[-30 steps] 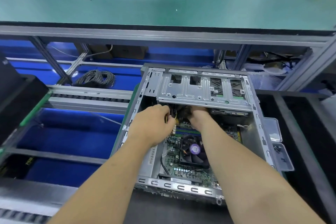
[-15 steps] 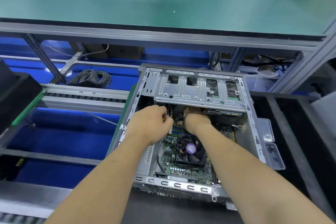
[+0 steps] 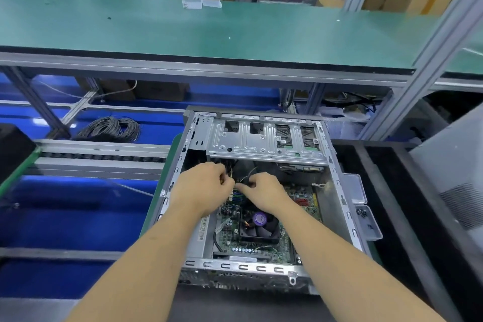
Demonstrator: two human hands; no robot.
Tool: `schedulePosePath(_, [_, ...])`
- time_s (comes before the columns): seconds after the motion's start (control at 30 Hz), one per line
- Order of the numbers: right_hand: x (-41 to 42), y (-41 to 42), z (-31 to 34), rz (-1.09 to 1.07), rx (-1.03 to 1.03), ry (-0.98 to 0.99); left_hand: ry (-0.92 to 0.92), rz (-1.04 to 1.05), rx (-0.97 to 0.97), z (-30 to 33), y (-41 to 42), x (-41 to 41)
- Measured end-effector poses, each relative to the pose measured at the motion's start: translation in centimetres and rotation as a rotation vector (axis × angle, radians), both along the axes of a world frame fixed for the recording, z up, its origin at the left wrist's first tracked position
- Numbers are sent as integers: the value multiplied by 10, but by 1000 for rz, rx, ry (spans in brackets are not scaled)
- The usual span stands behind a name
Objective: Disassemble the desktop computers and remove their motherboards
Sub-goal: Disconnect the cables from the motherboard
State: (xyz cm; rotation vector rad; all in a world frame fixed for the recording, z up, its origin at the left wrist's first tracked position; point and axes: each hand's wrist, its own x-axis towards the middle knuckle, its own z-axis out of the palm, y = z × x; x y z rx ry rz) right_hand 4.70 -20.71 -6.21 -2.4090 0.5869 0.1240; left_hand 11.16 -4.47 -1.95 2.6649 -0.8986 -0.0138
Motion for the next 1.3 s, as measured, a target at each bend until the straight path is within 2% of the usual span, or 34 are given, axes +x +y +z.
schedulePosePath(0.13, [20,-7,-6,-89,51,14,-1,1,-15,-2,1,1])
schedulePosePath(0.3, [49,-12,-12,-363,508,38,10,-3,-8,-2,1,2])
schedulePosePath(0.37, [61,-2,-8,-374,596,31,2,-3,2,-3,1,3])
schedulePosePath(0.4, [67,2,-6,-301,528,64,0,-1,3,-3,1,4])
schedulePosePath(0.5, [71,10,-4,-3,43,232,5,5,-4,-3,1,4])
schedulePosePath(0.6, [58,7,0,102,-296,157,1,6,-15,-3,1,3])
schedulePosePath(0.63, [51,7,1,119,-354,110,2,5,-19,-3,1,4])
schedulePosePath(0.7, [39,6,3,193,-349,80,7,-3,-21,-3,1,4])
schedulePosePath(0.83, [11,14,6,386,-219,141,19,19,-32,-2,1,4])
schedulePosePath(0.97, [-11,26,5,512,-325,242,30,54,-45,0,1,1])
schedulePosePath(1.1, [-28,26,9,523,-295,229,66,78,-12,4,4,-5])
schedulePosePath(1.2, [-33,33,9,533,-349,147,79,89,-30,3,8,-10])
schedulePosePath(1.3, [-34,33,6,459,-309,82,57,87,-33,0,10,-13])
